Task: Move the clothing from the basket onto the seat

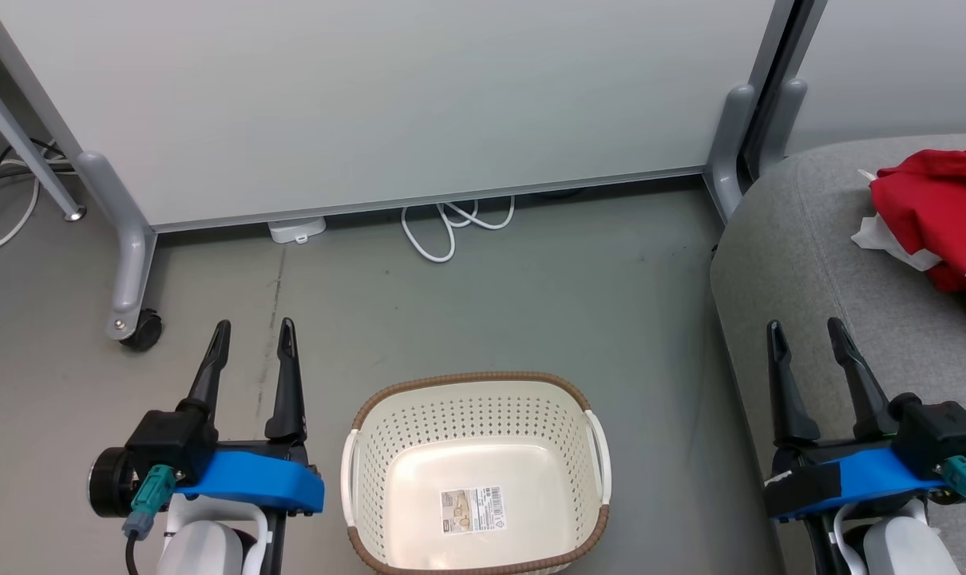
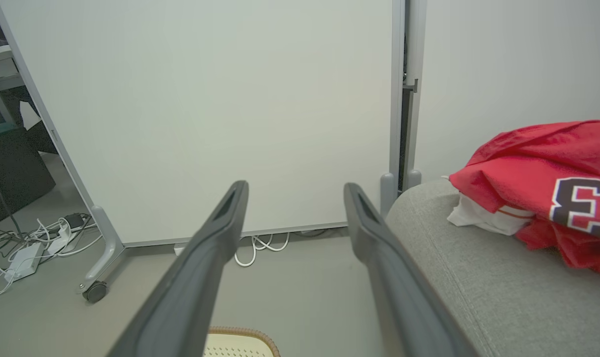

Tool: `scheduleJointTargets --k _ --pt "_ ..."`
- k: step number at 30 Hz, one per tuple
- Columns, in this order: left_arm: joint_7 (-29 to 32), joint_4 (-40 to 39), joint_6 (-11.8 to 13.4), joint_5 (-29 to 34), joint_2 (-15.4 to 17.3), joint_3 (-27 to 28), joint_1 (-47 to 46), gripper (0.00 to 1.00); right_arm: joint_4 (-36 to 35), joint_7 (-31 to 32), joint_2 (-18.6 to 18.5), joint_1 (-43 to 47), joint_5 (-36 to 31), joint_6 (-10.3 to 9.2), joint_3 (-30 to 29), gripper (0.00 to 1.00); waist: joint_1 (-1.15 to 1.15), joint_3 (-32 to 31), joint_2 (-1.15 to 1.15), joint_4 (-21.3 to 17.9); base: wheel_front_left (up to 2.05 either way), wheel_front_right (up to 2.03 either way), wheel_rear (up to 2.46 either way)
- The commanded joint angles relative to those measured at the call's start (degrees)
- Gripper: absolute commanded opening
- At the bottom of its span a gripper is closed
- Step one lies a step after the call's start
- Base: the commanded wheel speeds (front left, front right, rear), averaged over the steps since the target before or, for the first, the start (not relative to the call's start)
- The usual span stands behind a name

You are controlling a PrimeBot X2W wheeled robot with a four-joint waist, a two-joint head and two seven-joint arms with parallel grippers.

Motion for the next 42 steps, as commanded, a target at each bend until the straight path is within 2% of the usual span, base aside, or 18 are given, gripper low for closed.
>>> scheduleJointTargets --k 1,2,3,7,25,42 --pt "-0.3 0.1 0.4 0.2 -0.1 -0.2 0.4 1.00 0.0 0.0 0.1 0.8 0.2 0.01 0.1 1.00 0.01 0.0 0.00 0.0 0.00 0.00 0.00" --pt "-0.3 0.0 0.8 0.4 -0.1 -0.1 0.3 1.00 0.0 0.0 0.1 0.8 0.3 0.01 0.1 1.00 0.01 0.0 0.00 0.0 0.00 0.00 0.00" --pt "0.0 -0.1 0.8 0.3 0.0 -0.1 0.1 0.00 0.0 0.0 0.0 0.0 0.1 0.00 0.1 0.00 0.01 0.0 0.00 0.0 0.00 0.00 0.00" --pt "0.6 1.7 0.8 -0.2 -0.1 0.1 1.2 0.00 1.9 0.3 0.1 0.4 0.7 0.00 -0.1 0.00 0.01 0.0 0.00 0.0 0.00 0.00 0.00" --pt "5.5 0.5 0.1 -19.5 -0.1 2.2 1.7 0.00 1.5 5.3 0.1 0.9 20.1 0.00 -0.8 0.00 0.01 -0.7 0.00 -0.2 0.00 0.00 0.00" --pt "9.0 -0.4 -0.3 -33.5 -0.1 3.8 2.1 0.00 1.3 9.0 0.1 1.2 34.2 0.00 -1.3 0.00 0.01 -1.2 0.00 -0.4 0.00 0.00 0.00"
